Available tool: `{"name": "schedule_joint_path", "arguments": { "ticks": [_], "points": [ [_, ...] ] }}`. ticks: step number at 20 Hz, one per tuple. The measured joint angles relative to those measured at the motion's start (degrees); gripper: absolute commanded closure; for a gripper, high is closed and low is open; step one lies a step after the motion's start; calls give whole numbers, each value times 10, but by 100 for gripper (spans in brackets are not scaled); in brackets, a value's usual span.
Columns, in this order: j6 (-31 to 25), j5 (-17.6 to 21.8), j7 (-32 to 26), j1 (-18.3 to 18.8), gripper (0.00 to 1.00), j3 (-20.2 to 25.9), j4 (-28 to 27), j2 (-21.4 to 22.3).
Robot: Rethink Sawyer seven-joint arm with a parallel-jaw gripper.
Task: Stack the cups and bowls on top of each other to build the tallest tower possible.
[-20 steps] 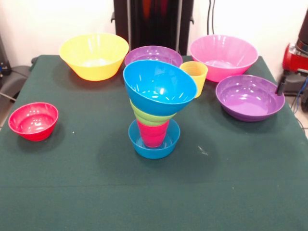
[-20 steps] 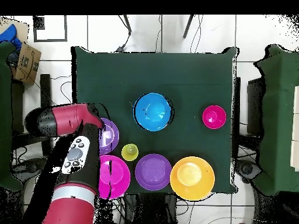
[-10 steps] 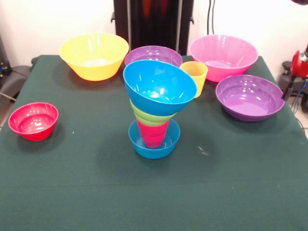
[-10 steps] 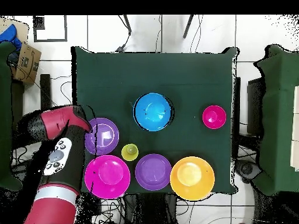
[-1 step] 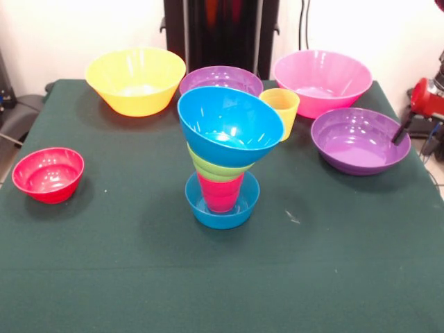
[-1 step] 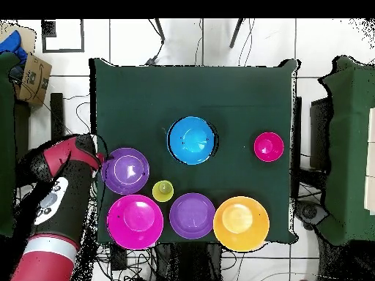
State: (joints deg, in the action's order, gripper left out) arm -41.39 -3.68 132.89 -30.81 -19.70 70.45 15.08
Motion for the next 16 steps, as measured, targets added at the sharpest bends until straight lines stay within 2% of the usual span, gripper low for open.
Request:
{"name": "schedule_joint_path", "arguments": {
  "ticks": [6,16],
  "points": [
    [-15,2,0,-25,0,-29,-13,-23],
    [-15,2,0,-46,0,-50,-19,-47]
  ]
}}
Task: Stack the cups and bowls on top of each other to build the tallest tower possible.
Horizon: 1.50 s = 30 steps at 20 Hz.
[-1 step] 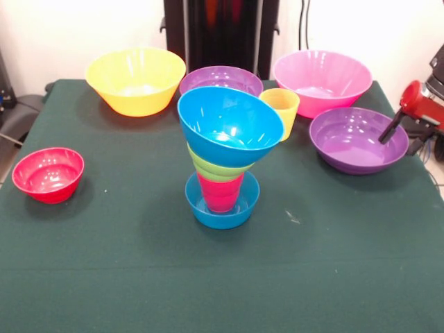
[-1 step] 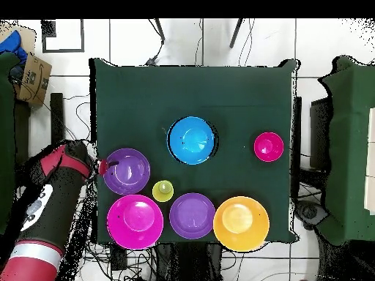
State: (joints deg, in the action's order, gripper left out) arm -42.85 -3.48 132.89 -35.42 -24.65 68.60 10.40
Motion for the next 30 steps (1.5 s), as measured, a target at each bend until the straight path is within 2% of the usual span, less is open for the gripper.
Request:
{"name": "schedule_joint_path", "arguments": {
  "ticks": [8,16,17,25,30],
  "points": [
    [1,0,0,-22,0,-6,0,-19],
    [30,-11,0,-24,0,-6,9,-23],
    [33,-12,0,-24,100,-6,10,-23],
    [52,-45,2,-16,100,-2,23,-16],
    [52,-72,2,11,100,17,27,5]
  ]
}}
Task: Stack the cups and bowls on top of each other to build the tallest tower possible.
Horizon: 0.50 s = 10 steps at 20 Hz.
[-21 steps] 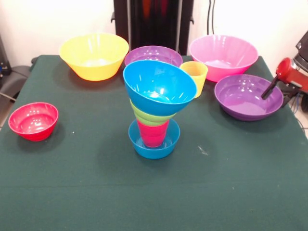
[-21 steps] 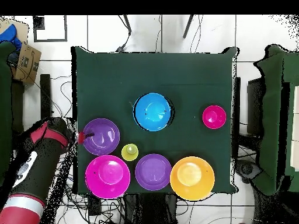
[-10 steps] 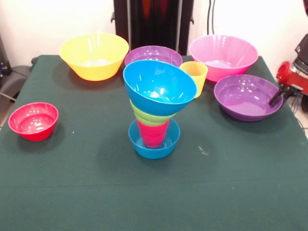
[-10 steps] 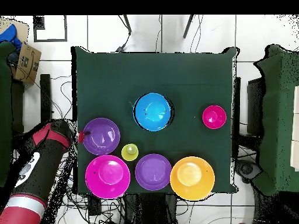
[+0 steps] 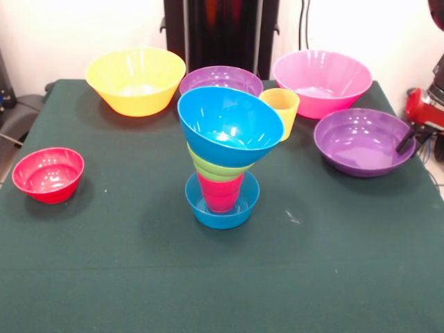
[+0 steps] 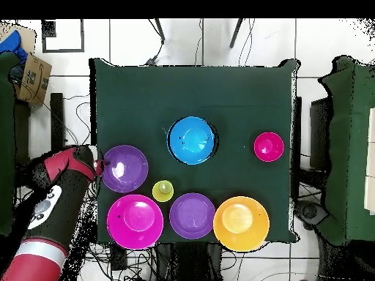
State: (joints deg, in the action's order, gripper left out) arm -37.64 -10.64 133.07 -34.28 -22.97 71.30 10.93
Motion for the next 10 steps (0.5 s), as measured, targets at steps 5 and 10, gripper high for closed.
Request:
{"name": "schedule_joint_path", "arguments": {
  "ticks": [5,10],
  "points": [
    [0,-19,0,27,100,17,-1,29],
    [-12,-28,0,51,100,25,-10,61]
  ]
}}
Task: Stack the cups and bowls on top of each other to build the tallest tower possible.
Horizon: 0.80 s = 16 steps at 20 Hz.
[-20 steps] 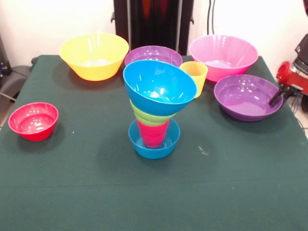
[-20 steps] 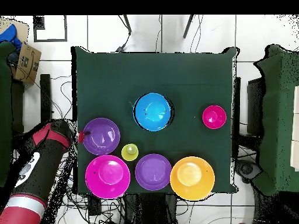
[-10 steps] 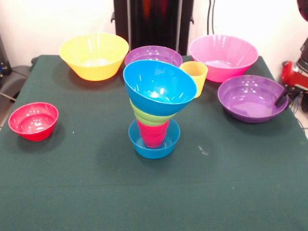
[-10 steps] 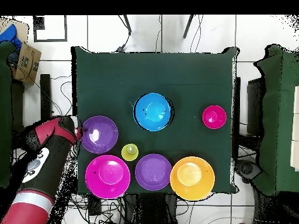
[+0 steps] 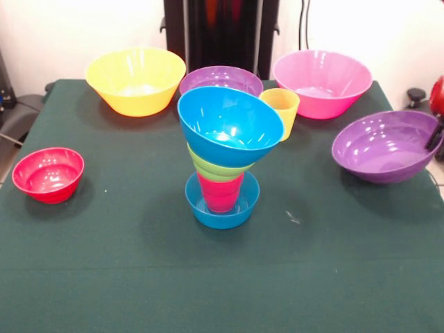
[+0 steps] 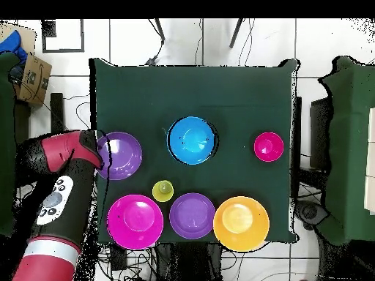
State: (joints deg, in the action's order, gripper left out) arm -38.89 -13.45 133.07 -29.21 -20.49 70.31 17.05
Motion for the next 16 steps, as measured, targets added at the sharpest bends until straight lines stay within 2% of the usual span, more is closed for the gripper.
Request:
{"name": "schedule_joint_path", "arguments": {
  "ticks": [3,7,8,11,13,16],
  "points": [
    [-20,0,0,9,100,0,-13,13],
    [-77,1,0,20,100,-1,-44,30],
    [-114,1,0,27,100,-1,-63,38],
    [-155,3,0,34,100,-1,-83,46],
    [-210,9,0,45,100,-2,-112,57],
    [-257,18,0,58,100,-2,-139,71]
  ]
}}
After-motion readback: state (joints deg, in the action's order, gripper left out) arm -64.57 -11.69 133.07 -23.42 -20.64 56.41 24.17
